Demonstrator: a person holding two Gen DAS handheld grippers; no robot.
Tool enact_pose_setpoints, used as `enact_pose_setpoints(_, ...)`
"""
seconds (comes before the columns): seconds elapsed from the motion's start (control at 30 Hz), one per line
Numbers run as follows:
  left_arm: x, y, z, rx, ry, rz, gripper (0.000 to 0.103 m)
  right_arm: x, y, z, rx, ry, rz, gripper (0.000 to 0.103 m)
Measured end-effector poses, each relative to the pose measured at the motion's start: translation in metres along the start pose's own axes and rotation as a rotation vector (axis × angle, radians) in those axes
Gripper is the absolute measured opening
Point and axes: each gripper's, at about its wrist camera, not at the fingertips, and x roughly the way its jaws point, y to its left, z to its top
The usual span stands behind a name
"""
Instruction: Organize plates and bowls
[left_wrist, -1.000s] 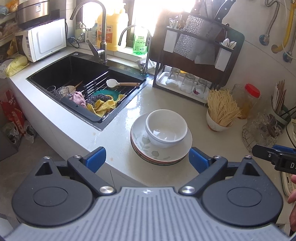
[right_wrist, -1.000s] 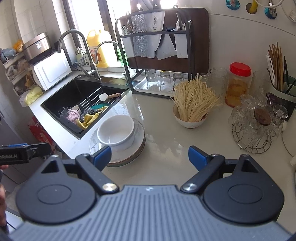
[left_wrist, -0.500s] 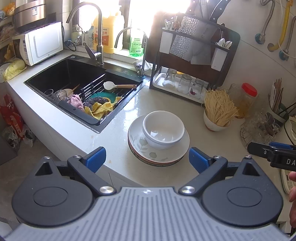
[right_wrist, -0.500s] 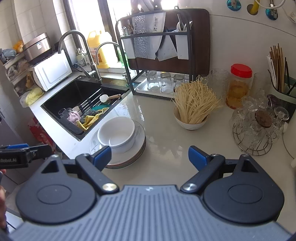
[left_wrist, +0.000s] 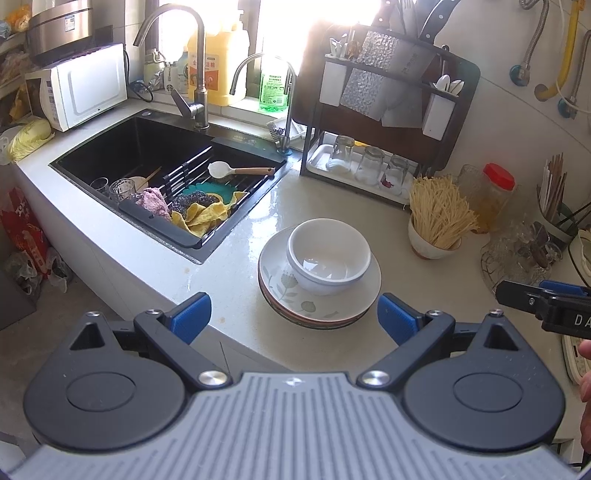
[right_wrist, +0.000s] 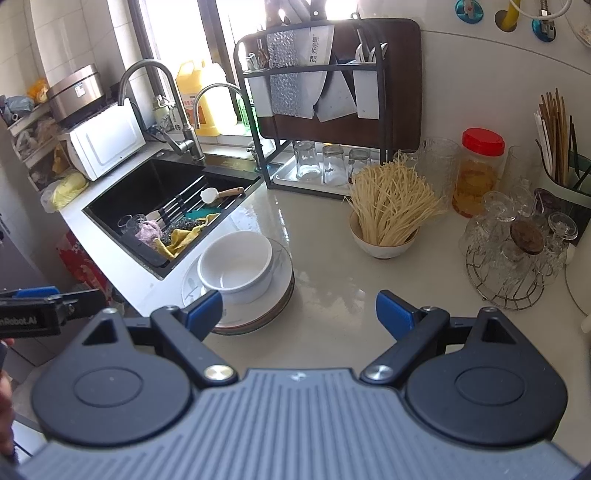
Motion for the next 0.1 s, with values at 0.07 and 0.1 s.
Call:
enact_pose_setpoints(0.07,-0.0007,-0.0002,-0.0008,0.000,0.001,0.001,0.099,-0.0002,0.0000,-0.0001,0.001,0.000,-0.001,0.091)
enact_pose_setpoints(0.1,-0.0009,-0.0005,-0.0011,0.000,0.002,0.002,0.099,-0.0003,0.0002,-0.0002,0.000,-0.002,-0.001,0.091)
